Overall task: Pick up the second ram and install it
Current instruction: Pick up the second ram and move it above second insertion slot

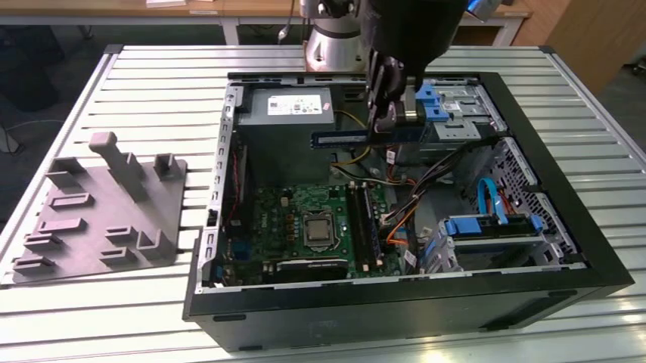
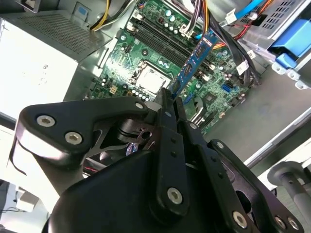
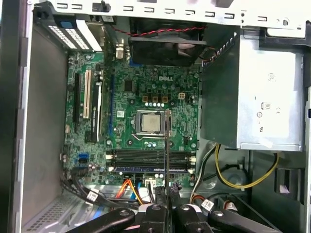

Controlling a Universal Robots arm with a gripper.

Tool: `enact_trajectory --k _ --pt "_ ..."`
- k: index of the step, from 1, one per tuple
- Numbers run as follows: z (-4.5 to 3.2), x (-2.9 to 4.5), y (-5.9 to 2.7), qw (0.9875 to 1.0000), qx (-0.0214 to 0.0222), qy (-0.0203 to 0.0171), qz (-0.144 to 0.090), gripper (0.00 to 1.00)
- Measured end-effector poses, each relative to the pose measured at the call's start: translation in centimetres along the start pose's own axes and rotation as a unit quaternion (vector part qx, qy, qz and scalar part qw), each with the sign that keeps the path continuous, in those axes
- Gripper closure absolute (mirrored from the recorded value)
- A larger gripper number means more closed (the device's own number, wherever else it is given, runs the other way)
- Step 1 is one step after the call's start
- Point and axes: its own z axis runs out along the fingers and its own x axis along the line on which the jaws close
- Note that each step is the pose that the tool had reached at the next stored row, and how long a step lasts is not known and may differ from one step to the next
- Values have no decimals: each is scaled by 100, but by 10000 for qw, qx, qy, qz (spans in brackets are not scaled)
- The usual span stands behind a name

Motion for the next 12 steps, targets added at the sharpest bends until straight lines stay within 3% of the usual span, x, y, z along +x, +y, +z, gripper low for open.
enact_trajectory --k 12 --pt "176 9 27 10000 2 -1 32 86"
